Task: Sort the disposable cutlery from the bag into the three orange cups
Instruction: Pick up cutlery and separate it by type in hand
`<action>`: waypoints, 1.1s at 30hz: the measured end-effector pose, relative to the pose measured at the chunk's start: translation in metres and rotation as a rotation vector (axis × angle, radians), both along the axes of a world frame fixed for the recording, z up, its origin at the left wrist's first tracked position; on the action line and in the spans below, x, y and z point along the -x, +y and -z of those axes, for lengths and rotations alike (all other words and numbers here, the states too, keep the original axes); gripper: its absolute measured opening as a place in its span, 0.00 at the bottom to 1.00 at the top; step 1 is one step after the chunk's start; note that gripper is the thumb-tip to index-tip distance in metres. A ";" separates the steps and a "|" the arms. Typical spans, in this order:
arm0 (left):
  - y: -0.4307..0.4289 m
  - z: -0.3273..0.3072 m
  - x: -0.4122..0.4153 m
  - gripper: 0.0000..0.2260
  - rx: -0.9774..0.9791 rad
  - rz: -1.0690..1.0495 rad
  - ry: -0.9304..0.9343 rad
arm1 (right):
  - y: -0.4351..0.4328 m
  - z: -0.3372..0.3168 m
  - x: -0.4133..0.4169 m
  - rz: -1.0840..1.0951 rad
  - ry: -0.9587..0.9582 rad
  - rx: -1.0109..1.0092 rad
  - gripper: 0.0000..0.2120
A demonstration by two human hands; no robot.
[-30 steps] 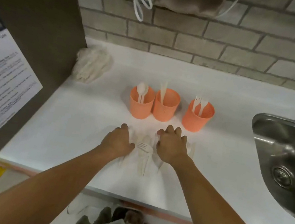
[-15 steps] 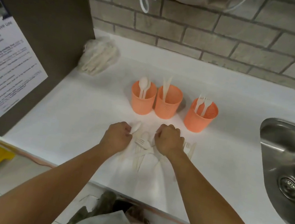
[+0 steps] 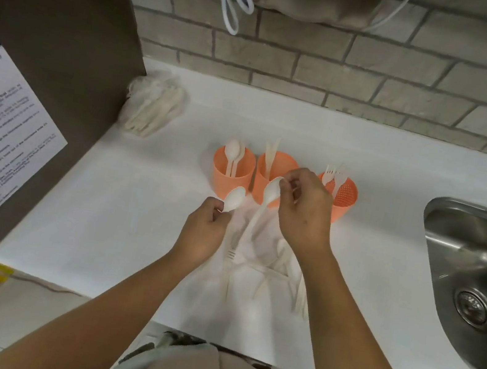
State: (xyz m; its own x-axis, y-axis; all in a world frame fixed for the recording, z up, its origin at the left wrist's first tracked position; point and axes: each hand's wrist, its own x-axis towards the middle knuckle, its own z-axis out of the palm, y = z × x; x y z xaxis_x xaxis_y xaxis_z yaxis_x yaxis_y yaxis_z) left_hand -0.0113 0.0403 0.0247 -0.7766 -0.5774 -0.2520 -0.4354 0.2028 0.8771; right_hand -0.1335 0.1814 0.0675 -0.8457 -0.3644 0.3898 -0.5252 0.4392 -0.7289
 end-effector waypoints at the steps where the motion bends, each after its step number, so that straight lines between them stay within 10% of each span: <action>1: 0.001 -0.002 0.002 0.09 0.003 -0.001 0.008 | -0.003 -0.001 -0.003 -0.013 -0.008 -0.002 0.02; 18: -0.012 0.013 -0.008 0.26 -0.625 0.013 -0.222 | -0.037 0.062 -0.046 0.122 -0.358 -0.219 0.07; 24: -0.024 0.018 -0.014 0.20 -0.515 0.093 -0.194 | -0.046 0.072 -0.061 0.005 -0.330 -0.809 0.19; 33: -0.033 0.020 -0.019 0.22 -0.387 0.082 -0.184 | -0.056 0.081 -0.051 0.135 -0.596 -0.556 0.17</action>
State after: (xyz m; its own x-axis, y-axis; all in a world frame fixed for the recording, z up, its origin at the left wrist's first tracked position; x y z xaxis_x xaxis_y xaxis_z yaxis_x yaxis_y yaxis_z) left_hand 0.0076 0.0074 0.0050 -0.7378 -0.3514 -0.5763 -0.5879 -0.0850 0.8045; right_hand -0.0822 0.1255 -0.0133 -0.9039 -0.2524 -0.3454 -0.0362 0.8497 -0.5261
